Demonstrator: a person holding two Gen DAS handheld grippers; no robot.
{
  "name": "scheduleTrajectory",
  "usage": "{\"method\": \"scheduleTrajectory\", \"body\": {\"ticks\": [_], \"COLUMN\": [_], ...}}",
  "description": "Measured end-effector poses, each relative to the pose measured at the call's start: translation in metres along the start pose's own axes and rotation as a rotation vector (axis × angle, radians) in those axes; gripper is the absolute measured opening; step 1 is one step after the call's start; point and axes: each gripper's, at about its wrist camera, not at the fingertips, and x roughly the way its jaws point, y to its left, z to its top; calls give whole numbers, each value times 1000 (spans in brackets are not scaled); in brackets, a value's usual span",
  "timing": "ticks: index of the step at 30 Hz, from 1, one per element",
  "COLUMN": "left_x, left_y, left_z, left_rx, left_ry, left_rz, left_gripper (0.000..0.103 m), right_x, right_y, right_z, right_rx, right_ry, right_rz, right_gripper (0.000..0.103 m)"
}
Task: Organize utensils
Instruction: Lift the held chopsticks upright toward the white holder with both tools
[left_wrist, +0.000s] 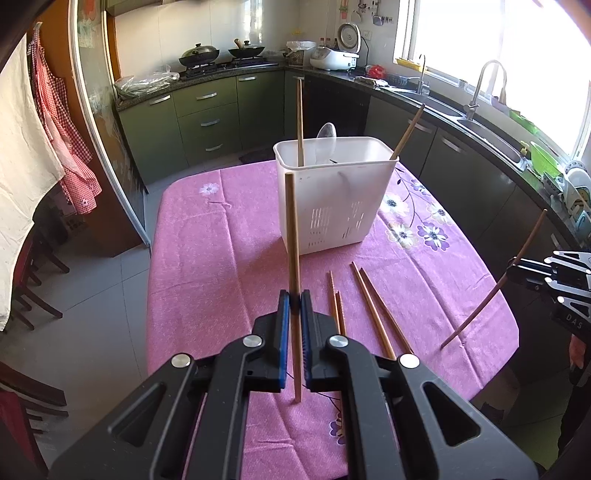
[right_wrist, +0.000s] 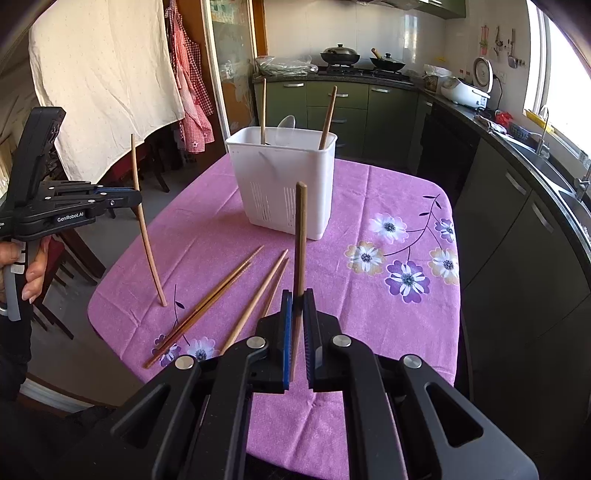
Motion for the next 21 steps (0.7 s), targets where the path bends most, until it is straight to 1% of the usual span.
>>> {"method": "scheduleTrajectory", "body": {"ticks": [7, 17, 21], "left_x": [-7, -6, -4], "left_y": [-9, -10, -11], "left_z": [-3, -1, 2], "left_rx": [24, 30, 32], "left_ry": [-4, 1, 5], "left_rz": [10, 13, 10], "left_gripper": [6, 6, 6], "right_x": [-8, -1, -2], "right_y": [-2, -5, -6], "right_z": [-4, 3, 8], "right_rx": [18, 26, 32], "right_ry": [-10, -2, -13], "right_rz": [17, 48, 59], "right_gripper": [7, 7, 7]}}
